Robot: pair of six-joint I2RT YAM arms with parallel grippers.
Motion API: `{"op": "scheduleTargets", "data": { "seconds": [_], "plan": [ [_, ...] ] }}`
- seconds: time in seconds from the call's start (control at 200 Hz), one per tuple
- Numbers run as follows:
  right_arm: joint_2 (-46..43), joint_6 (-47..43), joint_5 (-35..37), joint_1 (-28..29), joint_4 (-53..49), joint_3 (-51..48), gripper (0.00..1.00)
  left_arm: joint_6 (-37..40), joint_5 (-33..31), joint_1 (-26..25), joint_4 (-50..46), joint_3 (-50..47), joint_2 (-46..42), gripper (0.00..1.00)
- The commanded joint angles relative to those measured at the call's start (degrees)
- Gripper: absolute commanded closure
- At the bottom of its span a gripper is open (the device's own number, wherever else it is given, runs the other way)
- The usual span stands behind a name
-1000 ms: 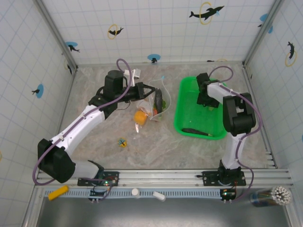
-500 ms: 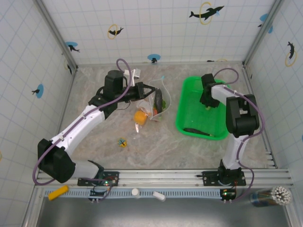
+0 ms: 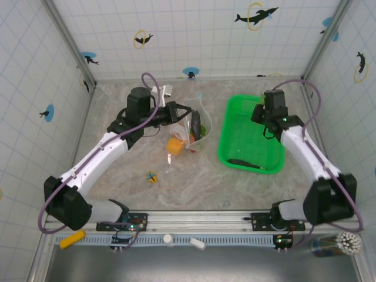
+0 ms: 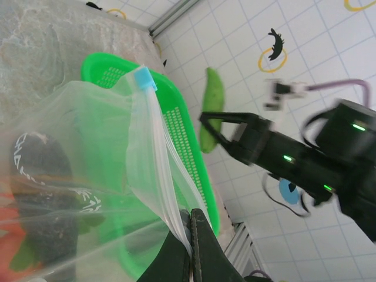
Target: Place the food in the zip-top bag and seal the zipper
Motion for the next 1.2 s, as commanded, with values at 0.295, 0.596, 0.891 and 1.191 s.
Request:
{"op": "scheduleTargets", "data": {
  "seconds": [0.295, 0.596, 0.891, 1.191],
  "plan": [
    [-9.04, 4.08, -34.31, 15.24, -0.39, 6.94, 0.72, 2.46, -1.23, 0.37, -2.58, 0.88, -1.43, 1.00],
    [-8.61, 29.09, -38.72, 19.41, 5.81, 0.12, 0.77, 2.77, -3.02, -0.55, -2.52, 1.81, -0.14, 1.00],
    [-8.07, 33.78, -20.15, 26.14, 2.77, 0.50, 0.73, 1.52, -4.44, -4.25, -0.29, 1.76, 1.37, 1.00],
    [-3.60, 28.27, 9.64, 34.58, 5.30, 2.53, 0.72, -5.95, -2.86, -4.31, 6.71, -0.87, 0.48, 1.00]
  ]
}}
